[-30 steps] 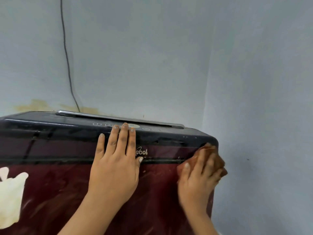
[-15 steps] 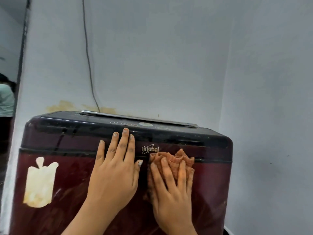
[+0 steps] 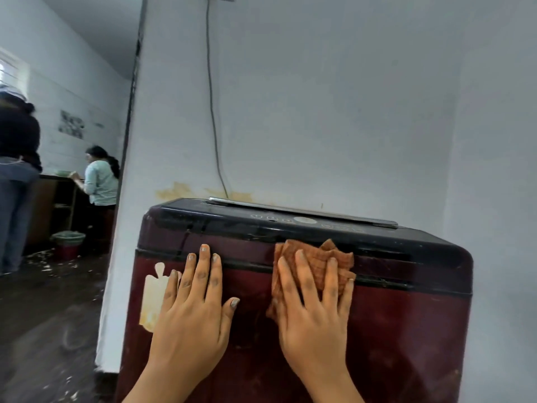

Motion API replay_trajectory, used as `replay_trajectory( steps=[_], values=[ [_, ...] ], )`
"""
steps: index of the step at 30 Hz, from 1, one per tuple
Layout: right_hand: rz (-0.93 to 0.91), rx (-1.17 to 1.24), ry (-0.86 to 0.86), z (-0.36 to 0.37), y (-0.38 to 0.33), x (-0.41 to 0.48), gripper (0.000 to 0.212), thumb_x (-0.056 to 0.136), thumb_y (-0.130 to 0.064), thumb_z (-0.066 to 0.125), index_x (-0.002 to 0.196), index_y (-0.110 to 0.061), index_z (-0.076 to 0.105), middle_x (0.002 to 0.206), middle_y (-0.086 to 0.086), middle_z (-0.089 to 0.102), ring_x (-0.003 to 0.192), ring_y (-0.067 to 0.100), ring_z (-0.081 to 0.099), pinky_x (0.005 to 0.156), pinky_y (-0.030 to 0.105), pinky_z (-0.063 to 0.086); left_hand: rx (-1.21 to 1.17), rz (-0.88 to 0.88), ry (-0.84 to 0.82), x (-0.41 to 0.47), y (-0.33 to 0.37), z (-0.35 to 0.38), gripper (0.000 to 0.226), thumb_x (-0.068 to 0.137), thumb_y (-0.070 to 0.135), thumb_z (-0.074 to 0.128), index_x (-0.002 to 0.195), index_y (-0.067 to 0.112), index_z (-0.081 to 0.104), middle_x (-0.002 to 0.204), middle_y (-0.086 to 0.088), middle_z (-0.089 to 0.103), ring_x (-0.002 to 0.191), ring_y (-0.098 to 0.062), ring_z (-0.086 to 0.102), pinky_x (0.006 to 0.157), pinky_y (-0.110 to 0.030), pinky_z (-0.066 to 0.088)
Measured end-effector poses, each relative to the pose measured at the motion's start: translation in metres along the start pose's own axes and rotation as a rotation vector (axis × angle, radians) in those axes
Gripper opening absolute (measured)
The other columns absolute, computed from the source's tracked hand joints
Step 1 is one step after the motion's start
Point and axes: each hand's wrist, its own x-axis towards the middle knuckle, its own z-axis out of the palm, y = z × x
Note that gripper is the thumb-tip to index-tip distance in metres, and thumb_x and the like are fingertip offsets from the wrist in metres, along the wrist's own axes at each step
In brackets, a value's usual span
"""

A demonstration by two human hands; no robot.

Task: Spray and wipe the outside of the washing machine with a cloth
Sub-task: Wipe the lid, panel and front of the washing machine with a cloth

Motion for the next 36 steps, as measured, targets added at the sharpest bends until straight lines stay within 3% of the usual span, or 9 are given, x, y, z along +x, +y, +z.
replay_trajectory(
  steps=[2,7,14,19,22,25,27,31,36],
  values=[
    [0.077,0.041,-0.025,-0.002,-0.027,0.021,0.06,0.087,-0.042,0.043,0.145,-0.031,0.033,0.153,0.0,0.032,0.138,0.048,0.018,0.109,0.069,0.006,0.025,-0.025,-0.007,-0.004,-0.012,0.0,0.07,0.094,0.048,0.01,0.136,-0.001,0.037,0.146,-0.019,0.033,0.132,-0.035,0.033,0.107,-0.047,0.028],
    [-0.377,0.113,-0.111,0.005,-0.074,0.015,0.062,0.084,-0.036,0.051,0.143,-0.036,0.034,0.152,-0.013,0.034,0.144,0.033,0.015,0.113,0.058,0.009,0.04,-0.075,-0.024,-0.016,-0.032,-0.002,0.071,0.094,0.047,0.009,0.133,-0.004,0.04,0.143,-0.022,0.035,0.131,-0.039,0.035,0.102,-0.053,0.034],
    [-0.112,0.127,-0.023,0.003,-0.099,0.062,0.061,0.088,-0.04,0.047,0.146,-0.028,0.031,0.154,-0.003,0.031,0.143,0.04,0.012,0.112,0.063,0.004,0.007,-0.055,-0.025,-0.035,-0.062,0.0,0.062,0.087,0.037,0.031,0.138,0.001,0.033,0.147,-0.017,0.03,0.132,-0.036,0.033,0.108,-0.035,0.014],
    [-0.594,0.114,-0.093,0.017,-0.132,0.041,0.056,0.088,-0.036,0.043,0.143,-0.032,0.035,0.152,-0.009,0.034,0.143,0.033,0.018,0.114,0.059,0.011,-0.033,-0.125,-0.074,-0.051,-0.074,0.01,0.063,0.084,0.033,0.032,0.135,-0.004,0.037,0.144,-0.019,0.032,0.13,-0.034,0.037,0.1,-0.048,0.037],
    [-0.477,0.076,-0.07,0.018,-0.121,0.034,0.058,0.087,-0.036,0.049,0.143,-0.033,0.035,0.151,-0.009,0.035,0.143,0.033,0.021,0.113,0.059,0.014,-0.049,-0.118,-0.122,-0.068,-0.088,0.017,0.064,0.082,0.034,0.034,0.134,-0.004,0.038,0.143,-0.02,0.036,0.127,-0.034,0.041,0.094,-0.048,0.041],
    [-0.214,0.08,-0.004,0.012,-0.135,0.062,0.058,0.089,-0.038,0.047,0.145,-0.029,0.034,0.152,-0.004,0.034,0.142,0.04,0.017,0.112,0.064,0.006,-0.134,-0.144,-0.115,-0.074,-0.098,0.025,0.066,0.086,0.039,0.018,0.141,0.002,0.014,0.152,-0.012,0.006,0.14,-0.03,0.014,0.111,-0.043,0.018],
    [-0.313,0.1,-0.022,0.013,-0.156,0.069,0.059,0.086,-0.037,0.046,0.143,-0.03,0.037,0.151,-0.004,0.037,0.141,0.042,0.018,0.111,0.066,0.004,-0.184,-0.152,-0.112,-0.073,-0.098,0.025,0.065,0.087,0.04,0.012,0.141,0.007,-0.004,0.151,-0.006,-0.013,0.142,-0.023,-0.004,0.114,-0.033,0.002],
    [-0.695,0.111,-0.105,0.034,-0.164,0.005,0.047,0.092,-0.034,0.042,0.138,-0.031,0.045,0.148,-0.009,0.041,0.144,0.033,0.017,0.115,0.06,0.007,-0.172,-0.231,-0.04,-0.072,-0.098,0.016,0.067,0.078,0.018,0.024,0.139,-0.008,0.015,0.15,-0.026,0.01,0.139,-0.034,0.016,0.11,-0.042,0.025],
    [-0.516,0.018,-0.142,0.039,-0.121,-0.061,0.064,0.085,-0.034,0.051,0.145,-0.035,0.031,0.152,-0.012,0.031,0.143,0.031,0.02,0.115,0.058,0.005,-0.182,-0.164,-0.044,-0.082,-0.103,0.012,0.067,0.079,0.017,0.026,0.142,0.0,0.01,0.153,-0.017,0.005,0.141,-0.031,0.011,0.112,-0.042,0.021]
  ],
)
